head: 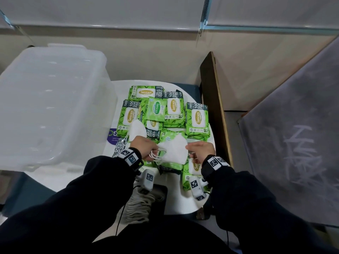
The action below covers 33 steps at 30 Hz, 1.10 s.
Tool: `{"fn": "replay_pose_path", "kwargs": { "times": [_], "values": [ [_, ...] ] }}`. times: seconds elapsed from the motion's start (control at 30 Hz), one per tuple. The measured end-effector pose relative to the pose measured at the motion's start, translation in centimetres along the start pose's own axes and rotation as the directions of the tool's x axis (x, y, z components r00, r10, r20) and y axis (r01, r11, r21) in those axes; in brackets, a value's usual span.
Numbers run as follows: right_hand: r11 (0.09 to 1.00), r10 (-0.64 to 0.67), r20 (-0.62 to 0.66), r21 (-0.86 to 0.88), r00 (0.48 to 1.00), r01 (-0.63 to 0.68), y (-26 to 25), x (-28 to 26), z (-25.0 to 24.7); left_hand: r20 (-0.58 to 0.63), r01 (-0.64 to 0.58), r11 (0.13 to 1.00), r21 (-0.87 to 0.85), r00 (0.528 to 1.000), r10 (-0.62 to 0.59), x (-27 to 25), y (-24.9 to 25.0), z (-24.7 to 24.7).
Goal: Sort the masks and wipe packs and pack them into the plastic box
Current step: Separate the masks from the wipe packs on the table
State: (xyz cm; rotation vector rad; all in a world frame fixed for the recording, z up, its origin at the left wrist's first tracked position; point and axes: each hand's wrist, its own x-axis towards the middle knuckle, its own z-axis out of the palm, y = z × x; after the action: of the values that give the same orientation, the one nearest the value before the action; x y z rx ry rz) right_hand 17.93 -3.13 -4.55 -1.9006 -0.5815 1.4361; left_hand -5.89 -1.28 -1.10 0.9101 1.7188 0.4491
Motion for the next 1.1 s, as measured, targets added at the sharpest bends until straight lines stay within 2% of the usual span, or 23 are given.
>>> {"fn": "replay_pose_path", "kwargs": {
  "times": [0.4,0.57,0.63,0.7,0.73,0.83,0.9,1.0,1.1],
  "values": [
    [0.997,-0.038,-0.034,-0.071,0.999,0.036,-0.1,0.5,0.3,-0.016,-0.023,0.999,0.048,1.0,0.023,0.2,-0.7,0.6],
    [0.996,-0.044,-0.037,-0.084,0.998,0.041,0.0,0.5,0.3,-0.028,-0.035,0.986,0.162,0.999,0.04,0.2,-0.4,0.6],
    [0.993,-0.053,-0.036,-0.107,0.998,0.049,0.0,0.6,0.1,-0.046,-0.098,0.9,0.425,0.991,0.129,0.4,-0.1,0.4],
    [0.988,-0.059,-0.05,-0.144,0.997,0.051,0.1,0.7,0.0,-0.014,-0.184,0.703,0.686,0.964,0.266,0.7,0.1,0.4],
    [0.986,-0.057,-0.056,-0.16,0.997,0.048,0.1,0.6,0.0,0.033,-0.252,0.63,0.734,0.941,0.338,0.7,0.3,0.7],
    [0.977,-0.047,-0.047,-0.21,0.998,0.036,-0.2,0.2,0.1,0.258,-0.502,0.465,0.729,0.831,0.493,0.4,1.0,2.5],
    [0.959,-0.056,-0.019,-0.279,0.998,0.049,-0.5,0.0,0.0,0.392,-0.589,0.349,0.729,0.777,0.493,0.3,1.1,4.0],
    [0.931,-0.083,-0.002,-0.358,0.997,0.076,-0.6,0.0,0.1,0.471,-0.603,0.252,0.757,0.771,0.429,0.5,0.6,5.4],
    [0.926,-0.098,0.003,-0.365,0.995,0.092,-0.3,0.1,0.2,0.469,-0.597,0.254,0.761,0.776,0.422,0.9,-0.1,5.8]
  ]
}}
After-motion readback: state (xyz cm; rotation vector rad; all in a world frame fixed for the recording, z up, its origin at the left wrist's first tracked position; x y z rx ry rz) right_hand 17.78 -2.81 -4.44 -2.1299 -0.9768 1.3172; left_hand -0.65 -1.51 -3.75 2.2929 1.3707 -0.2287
